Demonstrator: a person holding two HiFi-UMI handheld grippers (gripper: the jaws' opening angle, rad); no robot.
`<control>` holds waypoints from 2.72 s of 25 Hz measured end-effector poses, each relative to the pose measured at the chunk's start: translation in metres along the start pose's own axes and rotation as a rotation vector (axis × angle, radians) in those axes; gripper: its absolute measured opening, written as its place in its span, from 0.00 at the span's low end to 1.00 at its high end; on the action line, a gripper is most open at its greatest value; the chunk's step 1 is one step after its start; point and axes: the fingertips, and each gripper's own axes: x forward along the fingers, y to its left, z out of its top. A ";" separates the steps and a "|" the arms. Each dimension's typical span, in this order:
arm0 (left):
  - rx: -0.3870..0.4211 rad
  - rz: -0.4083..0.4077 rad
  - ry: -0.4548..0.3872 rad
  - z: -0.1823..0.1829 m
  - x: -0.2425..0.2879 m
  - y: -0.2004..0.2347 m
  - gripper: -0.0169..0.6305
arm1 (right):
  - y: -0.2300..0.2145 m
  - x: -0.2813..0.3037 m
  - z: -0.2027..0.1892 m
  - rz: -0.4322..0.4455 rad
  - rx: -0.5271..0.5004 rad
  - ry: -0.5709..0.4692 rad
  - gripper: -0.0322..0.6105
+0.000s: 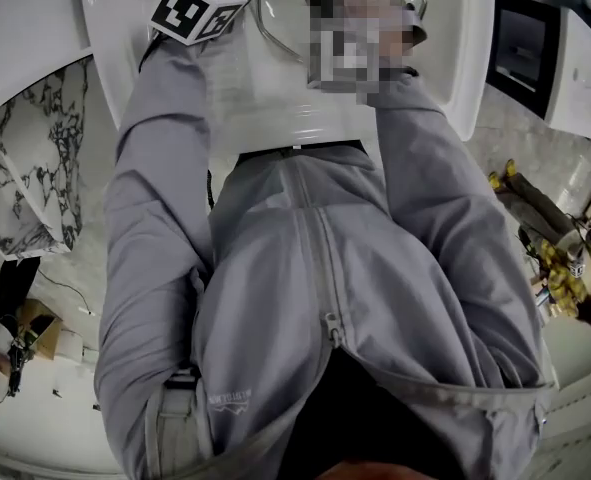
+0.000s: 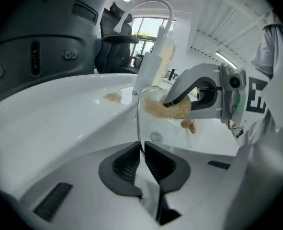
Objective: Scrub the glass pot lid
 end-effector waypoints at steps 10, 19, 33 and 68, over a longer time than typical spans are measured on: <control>-0.074 0.044 0.012 -0.001 0.001 0.000 0.05 | 0.022 0.020 0.016 -0.027 -0.203 0.061 0.11; -0.084 0.054 0.018 -0.006 -0.001 -0.008 0.04 | 0.075 0.010 0.010 0.176 -0.397 0.137 0.11; -0.093 0.088 0.040 -0.016 0.001 -0.013 0.04 | 0.163 -0.010 0.002 0.504 -0.341 0.189 0.11; -0.146 0.009 -0.022 0.024 0.011 -0.005 0.18 | -0.034 0.012 -0.050 0.197 0.107 0.109 0.11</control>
